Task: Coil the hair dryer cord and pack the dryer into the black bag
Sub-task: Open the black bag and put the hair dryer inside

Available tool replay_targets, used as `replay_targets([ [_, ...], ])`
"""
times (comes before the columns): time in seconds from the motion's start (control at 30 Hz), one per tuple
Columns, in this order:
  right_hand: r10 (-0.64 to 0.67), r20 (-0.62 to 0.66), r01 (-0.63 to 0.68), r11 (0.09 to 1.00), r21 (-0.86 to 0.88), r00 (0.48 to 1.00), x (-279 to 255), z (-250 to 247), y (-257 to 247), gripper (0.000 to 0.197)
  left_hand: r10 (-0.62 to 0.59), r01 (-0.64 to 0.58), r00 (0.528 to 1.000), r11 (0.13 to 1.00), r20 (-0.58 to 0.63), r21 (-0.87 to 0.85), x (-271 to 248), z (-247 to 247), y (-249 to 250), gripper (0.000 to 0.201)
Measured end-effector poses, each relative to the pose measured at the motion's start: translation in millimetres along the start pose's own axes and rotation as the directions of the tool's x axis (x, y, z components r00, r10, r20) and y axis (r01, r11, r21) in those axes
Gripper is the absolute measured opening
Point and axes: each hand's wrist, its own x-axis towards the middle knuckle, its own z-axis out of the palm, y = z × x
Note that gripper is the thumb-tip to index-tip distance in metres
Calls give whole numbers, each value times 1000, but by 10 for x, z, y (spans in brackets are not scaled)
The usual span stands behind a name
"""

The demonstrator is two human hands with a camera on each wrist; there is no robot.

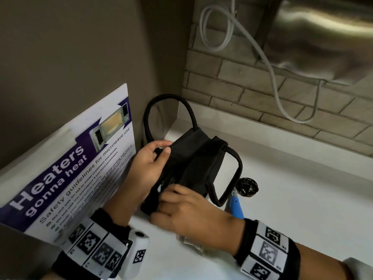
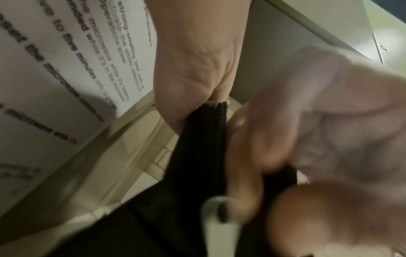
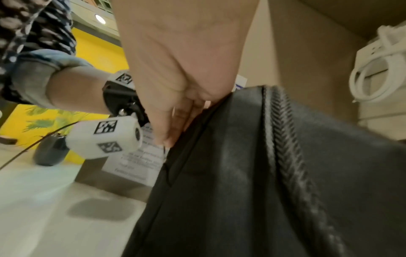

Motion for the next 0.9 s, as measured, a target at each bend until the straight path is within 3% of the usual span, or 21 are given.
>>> replay_targets([
  [0.03,32,19,-32,999,5,999,0,-76,45,14,5,-5,1000,1000,-1,12,11,-25,-12,15],
  [0.13,208,160,-198,977,-74,965,-100,-292,239,66,14,-15,1000,997,9,80,13,-90,-37,19],
  [0.2,327,268,-303,944,-127,906,-198,-399,369,78,17,-20,999,992,29,121,-29,-105,-39,28],
  [0.27,398,324,-368,917,-151,858,-276,-447,460,68,49,-61,997,972,61,226,-64,-89,-62,37],
  [0.37,372,231,-346,927,-144,899,-315,-469,530,33,175,-173,984,907,30,384,-81,-48,-29,32],
  [0.47,354,280,-343,935,-89,893,-373,-518,563,38,261,-175,957,869,-127,463,-35,-84,-35,27],
  [0.57,396,413,-406,911,-68,820,-484,-559,639,29,315,-173,918,866,-242,469,-36,-128,-71,28],
  [0.67,408,453,-450,893,-17,793,-563,-515,714,45,350,-183,897,850,-270,494,-75,-115,-87,29],
  [0.8,381,421,-426,905,15,823,-601,-479,653,42,354,-179,892,847,-280,500,-82,-73,-50,30],
  [0.9,389,425,-422,906,-17,817,-589,-478,612,39,340,-168,904,840,-258,516,-72,-78,-33,31],
])
